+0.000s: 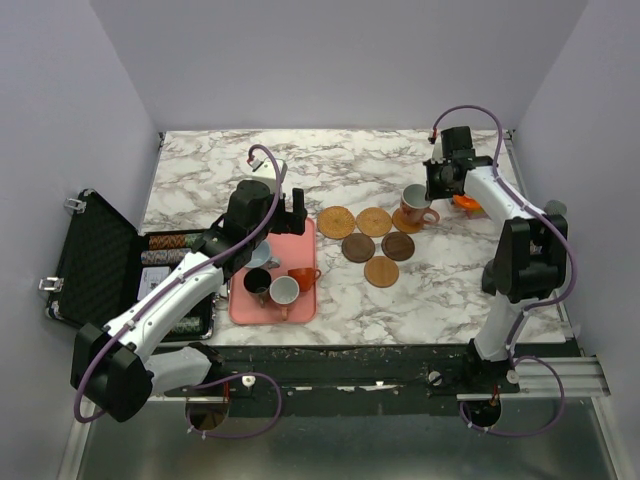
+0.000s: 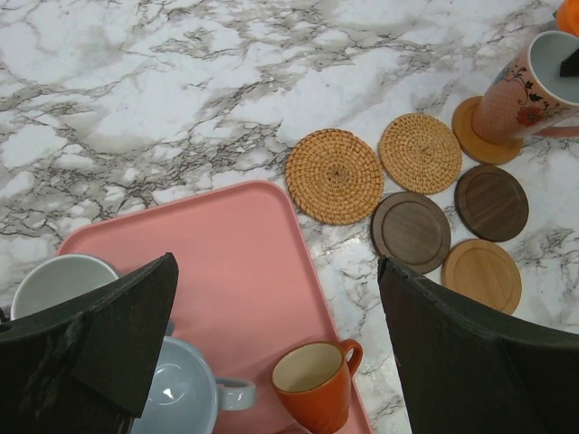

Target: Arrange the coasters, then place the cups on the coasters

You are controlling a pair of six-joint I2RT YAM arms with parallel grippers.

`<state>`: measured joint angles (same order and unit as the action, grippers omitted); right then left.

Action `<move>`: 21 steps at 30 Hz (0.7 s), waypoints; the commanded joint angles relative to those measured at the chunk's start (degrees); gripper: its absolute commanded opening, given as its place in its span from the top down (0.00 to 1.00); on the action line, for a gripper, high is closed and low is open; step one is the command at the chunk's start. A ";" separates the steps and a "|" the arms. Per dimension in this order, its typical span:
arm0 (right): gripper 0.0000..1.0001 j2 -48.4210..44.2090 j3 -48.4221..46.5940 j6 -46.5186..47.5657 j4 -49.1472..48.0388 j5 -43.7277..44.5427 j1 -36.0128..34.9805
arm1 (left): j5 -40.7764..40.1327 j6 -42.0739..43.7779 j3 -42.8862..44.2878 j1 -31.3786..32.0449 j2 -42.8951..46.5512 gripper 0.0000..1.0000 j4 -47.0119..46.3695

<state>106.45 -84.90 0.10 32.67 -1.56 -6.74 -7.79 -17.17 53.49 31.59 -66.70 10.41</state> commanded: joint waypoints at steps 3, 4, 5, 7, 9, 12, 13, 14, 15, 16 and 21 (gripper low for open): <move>0.97 1.21 -2.64 1.31 1.26 -0.20 0.33 | 1.81 0.21 0.73 -0.22 -0.19 0.01 0.04; 0.96 1.21 -2.55 1.48 1.26 -0.20 0.24 | 1.82 0.12 0.73 -0.22 -0.19 0.01 0.13; 0.95 1.30 -2.63 1.40 1.26 -0.20 0.24 | 1.90 0.12 0.73 -0.22 -0.19 0.01 0.13; 0.91 1.21 -2.64 1.48 1.35 -0.11 0.24 | 1.99 0.12 0.73 -0.22 -0.19 0.01 0.04; 0.88 1.21 -2.64 1.48 1.35 -0.11 0.24 | 1.99 0.12 0.73 -0.22 -0.19 0.01 0.04; 0.84 1.12 -2.55 1.57 1.35 -0.28 0.24 | 2.08 0.03 0.73 -0.22 -0.19 0.01 0.05; 0.82 1.12 -2.63 1.66 1.35 -0.28 0.24 | 2.08 0.03 0.73 -0.22 -0.19 0.01 0.04; 0.80 1.12 -2.55 1.66 1.35 -0.37 0.24 | 2.08 0.03 0.73 -0.22 -0.19 0.01 0.13; 0.79 1.21 -2.55 1.75 1.35 -0.37 0.24 | 2.08 0.03 0.73 -0.22 -0.19 0.01 0.13; 0.78 1.04 -2.55 1.83 1.35 -0.46 0.24 | 2.08 0.03 0.73 -0.22 -0.19 0.01 0.13; 0.71 0.69 -2.81 1.84 1.35 -0.98 0.33 | 2.08 0.03 0.73 -0.22 -0.19 0.01 0.13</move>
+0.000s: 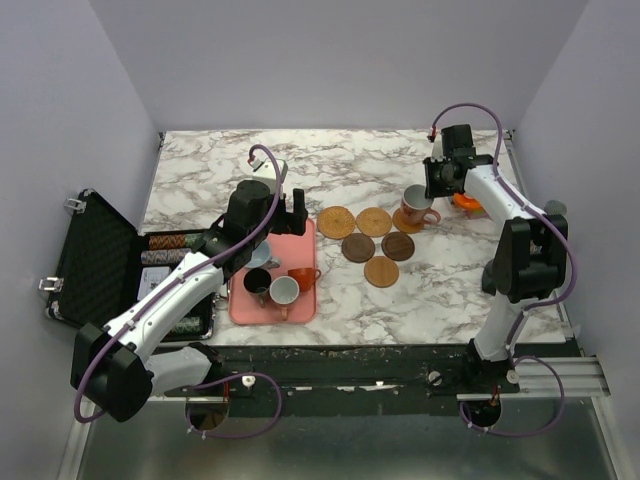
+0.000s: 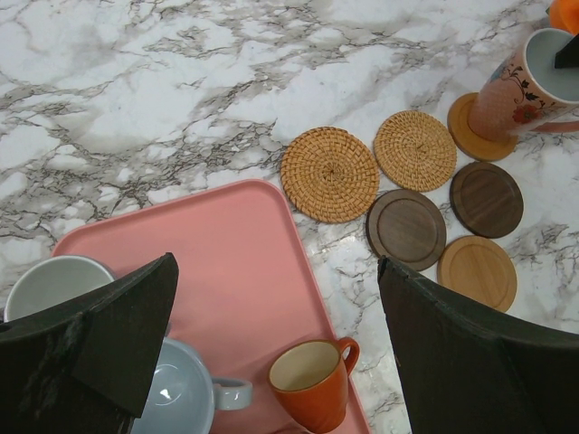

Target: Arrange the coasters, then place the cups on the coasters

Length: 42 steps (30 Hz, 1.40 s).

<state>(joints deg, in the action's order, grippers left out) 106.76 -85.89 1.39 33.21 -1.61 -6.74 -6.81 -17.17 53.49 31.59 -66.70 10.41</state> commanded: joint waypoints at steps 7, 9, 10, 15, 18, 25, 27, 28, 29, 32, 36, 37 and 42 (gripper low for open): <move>0.54 -1.64 -1.92 0.46 0.63 -2.61 0.24 | 1.01 0.12 0.82 -0.22 0.07 0.01 0.04; 0.44 -2.87 -1.48 0.28 0.36 -3.05 0.24 | 0.92 0.12 0.82 -0.22 0.16 0.01 0.13; 0.38 -3.57 -1.22 0.20 0.10 -3.23 0.24 | 0.92 0.20 0.82 -0.22 0.25 0.01 0.05; 0.29 -7.26 -0.51 -0.33 -0.43 -3.49 0.24 | 1.01 0.12 0.91 -0.30 0.51 0.01 0.31; 0.29 -10.33 0.71 -1.21 -0.60 -3.49 0.15 | 0.83 0.20 1.17 -1.35 0.60 0.01 0.92; 0.28 -22.02 6.86 -5.60 -1.13 -3.40 0.15 | 6.36 -0.41 3.28 -15.92 -1.50 0.01 7.59; 0.29 -25.01 8.62 -6.57 -1.13 -4.63 0.15 | 5.32 0.81 4.16 -19.80 -2.47 0.01 10.23; 0.29 -26.33 9.68 -7.18 -1.39 -5.16 0.24 | 4.79 1.17 4.16 -21.56 -2.73 0.01 11.02; 0.29 -27.47 10.73 -7.71 -1.66 -5.60 0.15 | 4.53 1.43 3.81 -22.97 -3.09 0.01 11.64; 0.29 -29.76 12.84 -9.38 -1.83 -6.65 0.15 | 6.10 2.05 3.28 -26.31 -5.10 0.01 13.05; 0.29 -33.01 16.18 -10.53 -3.15 -7.88 0.24 | 9.35 2.05 4.34 -27.64 -7.66 0.10 14.02; 0.29 -33.45 16.62 -10.44 -3.15 -7.54 0.15 | 10.40 2.05 3.64 -27.55 -7.31 0.12 13.58; 0.29 -35.48 17.68 -9.65 -1.83 -5.16 0.15 | 11.82 1.70 0.04 -27.55 -4.50 0.12 13.40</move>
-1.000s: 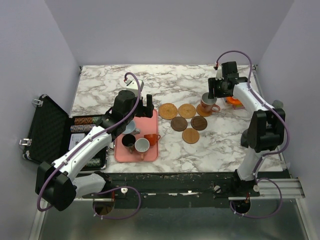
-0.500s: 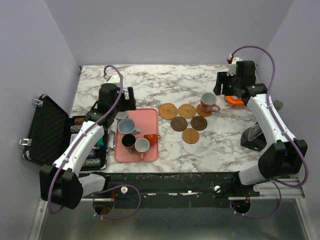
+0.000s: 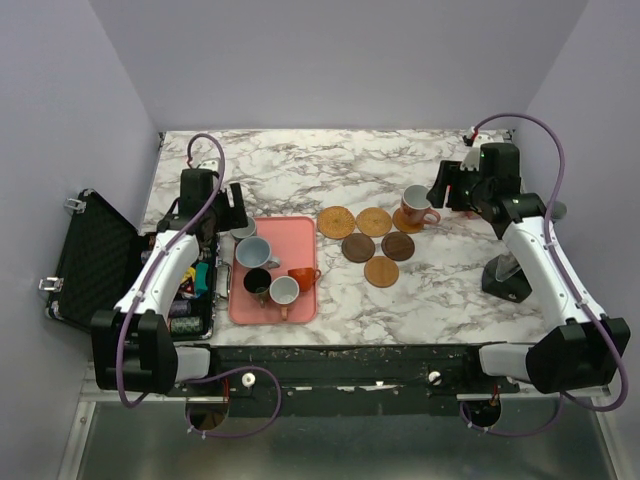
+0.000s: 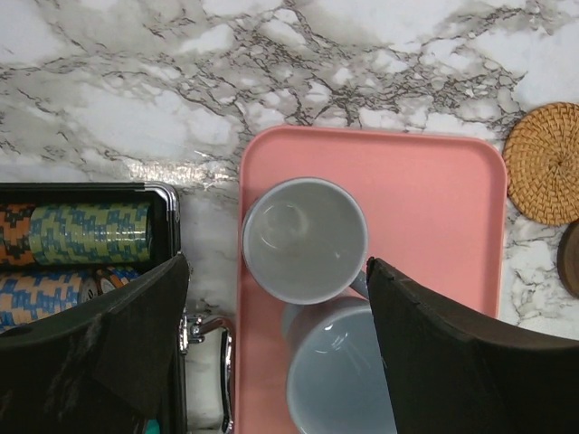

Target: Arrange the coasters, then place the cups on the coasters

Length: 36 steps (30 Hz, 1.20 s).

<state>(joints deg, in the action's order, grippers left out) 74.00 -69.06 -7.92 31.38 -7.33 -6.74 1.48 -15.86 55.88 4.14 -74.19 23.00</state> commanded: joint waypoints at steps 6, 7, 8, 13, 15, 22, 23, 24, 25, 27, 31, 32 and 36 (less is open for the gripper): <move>0.28 -3.86 1.03 -0.25 0.00 0.57 0.15 | 7.92 -0.40 -7.09 -0.10 7.30 0.12 0.37; 0.29 -4.12 1.03 -0.25 0.18 0.65 0.15 | 8.89 -1.10 -8.23 -0.10 8.35 0.12 0.03; 0.29 -4.12 1.03 -0.25 0.18 0.83 0.06 | 9.59 -1.54 -9.11 -0.10 9.23 0.12 -0.15; 0.28 -4.12 0.94 -0.51 0.44 0.74 0.06 | 10.48 -3.39 -11.32 -0.10 10.56 0.18 -0.07; 0.29 -4.12 0.94 -0.60 0.44 0.22 0.15 | 10.74 -3.74 -10.79 -0.10 8.99 0.23 1.16; 0.29 -4.74 1.64 -0.25 0.88 1.71 0.15 | 12.06 -4.01 -10.52 -0.10 6.61 0.40 1.87; 0.28 -4.56 1.64 -0.34 0.88 1.79 0.15 | 12.32 -4.09 -10.53 -0.01 6.26 0.42 1.87; 0.29 -4.56 1.56 -0.34 0.88 1.71 0.15 | 12.58 -4.01 -10.44 -0.10 5.82 0.43 1.87; 0.28 -4.48 1.56 -0.43 0.88 1.71 0.15 | 12.67 -4.01 -10.35 -0.10 5.47 0.43 2.13; 0.29 -4.30 1.47 -0.51 0.88 1.36 0.15 | 12.76 -4.01 -10.18 -0.01 4.94 0.48 2.22; 0.28 -3.86 1.56 -0.69 0.70 0.83 0.15 | 12.94 -3.83 -10.09 -0.10 4.76 0.56 2.22; 0.28 -3.77 1.64 -0.78 0.70 0.83 0.24 | 12.94 -3.83 -10.17 -0.10 4.76 0.59 2.22; 0.28 -3.95 1.64 -0.60 0.88 0.92 0.15 | 12.94 -3.83 -10.17 -0.10 4.32 0.71 2.31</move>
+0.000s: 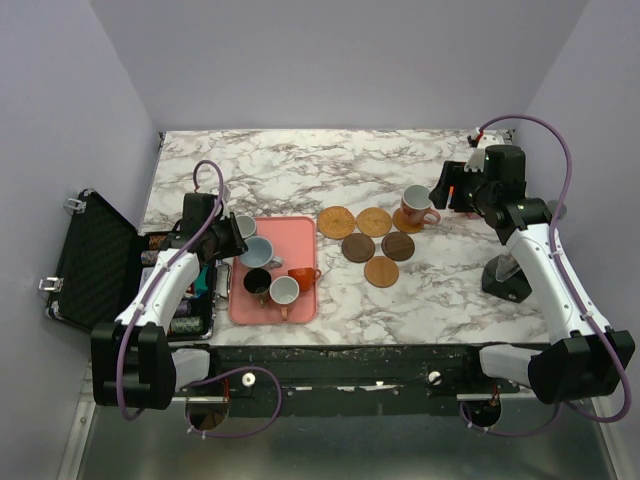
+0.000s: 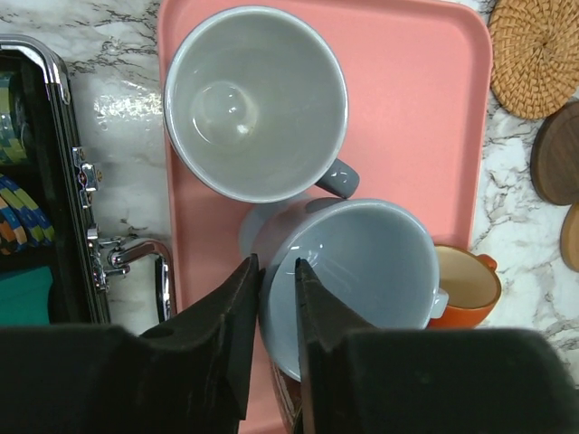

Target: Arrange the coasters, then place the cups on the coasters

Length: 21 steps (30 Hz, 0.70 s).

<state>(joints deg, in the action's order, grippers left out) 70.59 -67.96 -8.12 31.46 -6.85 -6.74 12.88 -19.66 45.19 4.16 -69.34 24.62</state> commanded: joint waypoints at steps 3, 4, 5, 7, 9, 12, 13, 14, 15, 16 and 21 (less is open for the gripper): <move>0.28 -0.89 0.55 -0.41 0.88 0.79 0.15 | 2.32 0.15 0.60 -0.12 -1.32 0.73 0.78; 0.28 -0.98 0.64 -0.41 0.88 0.87 0.15 | 2.58 0.15 0.69 -0.12 -1.50 0.75 0.78; 0.28 -1.15 0.73 -0.32 0.97 0.96 0.15 | 2.58 0.24 0.69 -0.03 -1.76 0.76 0.69; 0.28 -1.33 0.90 -0.23 0.97 1.14 0.15 | 2.85 0.24 0.78 -0.12 -2.02 0.77 0.78; 0.28 -1.42 0.99 -0.23 0.97 1.23 0.24 | 3.20 0.32 0.78 -0.03 -2.46 0.79 0.60; 0.28 -1.68 1.08 -0.05 1.06 1.23 0.15 | 4.25 0.76 0.95 -0.12 -3.26 0.90 0.69; 0.28 -1.59 1.25 -0.05 0.97 1.23 0.24 | 4.52 0.85 0.95 -0.12 -3.26 0.93 0.69; 0.28 -1.68 1.26 -0.05 0.97 1.31 0.15 | 4.78 0.85 0.95 -0.03 -3.34 0.96 0.52; 0.28 -1.77 1.26 0.03 0.97 1.40 0.15 | 4.87 0.94 0.87 -0.03 -3.08 0.99 0.51; 0.28 -1.68 1.34 0.03 0.97 1.40 0.06 | 5.04 0.94 0.78 -0.12 -2.73 1.00 0.34; 0.29 -2.12 1.26 0.03 1.06 1.14 0.24 | 8.20 1.82 -0.10 -0.12 -0.10 1.00 -1.59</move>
<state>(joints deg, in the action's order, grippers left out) 69.82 -67.31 -8.10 31.62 -6.72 -6.74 16.53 -18.70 45.43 4.12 -71.72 23.88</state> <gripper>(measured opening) 0.716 0.025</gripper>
